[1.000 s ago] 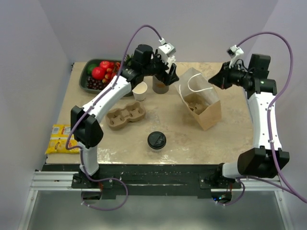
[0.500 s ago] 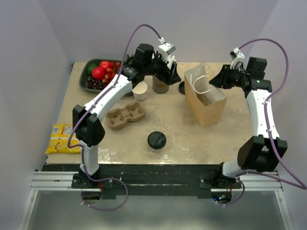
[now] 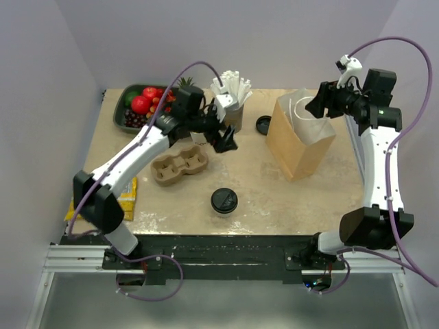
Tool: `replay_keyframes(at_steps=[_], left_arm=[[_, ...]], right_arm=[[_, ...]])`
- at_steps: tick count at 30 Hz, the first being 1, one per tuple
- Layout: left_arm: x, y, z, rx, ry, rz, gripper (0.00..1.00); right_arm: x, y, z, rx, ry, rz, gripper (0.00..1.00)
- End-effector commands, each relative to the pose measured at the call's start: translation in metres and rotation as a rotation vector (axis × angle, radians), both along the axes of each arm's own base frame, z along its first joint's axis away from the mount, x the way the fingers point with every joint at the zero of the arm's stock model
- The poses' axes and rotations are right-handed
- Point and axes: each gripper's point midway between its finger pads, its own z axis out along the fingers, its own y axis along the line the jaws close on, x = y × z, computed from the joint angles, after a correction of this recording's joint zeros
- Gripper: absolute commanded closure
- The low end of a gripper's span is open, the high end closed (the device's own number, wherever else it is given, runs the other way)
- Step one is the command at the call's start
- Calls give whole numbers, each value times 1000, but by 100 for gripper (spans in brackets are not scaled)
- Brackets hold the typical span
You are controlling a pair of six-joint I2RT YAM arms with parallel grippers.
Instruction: Pack the takeout coffee
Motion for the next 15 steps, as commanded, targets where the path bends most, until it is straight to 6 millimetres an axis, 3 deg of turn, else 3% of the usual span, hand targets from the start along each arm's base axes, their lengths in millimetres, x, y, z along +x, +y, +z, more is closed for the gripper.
replay_keyframes(at_steps=[1, 2, 4, 5, 8, 15], left_arm=[[-64, 46, -6, 148, -195, -256, 1], [-81, 61, -23, 219, -221, -333, 0], [-96, 73, -38, 272, -214, -395, 1], [-113, 80, -49, 291, -184, -473, 0], [-147, 84, -60, 259, -159, -664, 0], [-161, 43, -83, 350, -308, -890, 0]], right_arm=[[-8, -10, 9, -73, -42, -39, 35], [-7, -9, 9, -68, -47, -35, 35], [-7, -7, 12, -56, -56, -33, 34], [-6, -6, 15, -49, -62, -28, 34], [-7, -2, 18, -32, -61, -6, 30], [-18, 10, 21, -11, -62, 64, 24]])
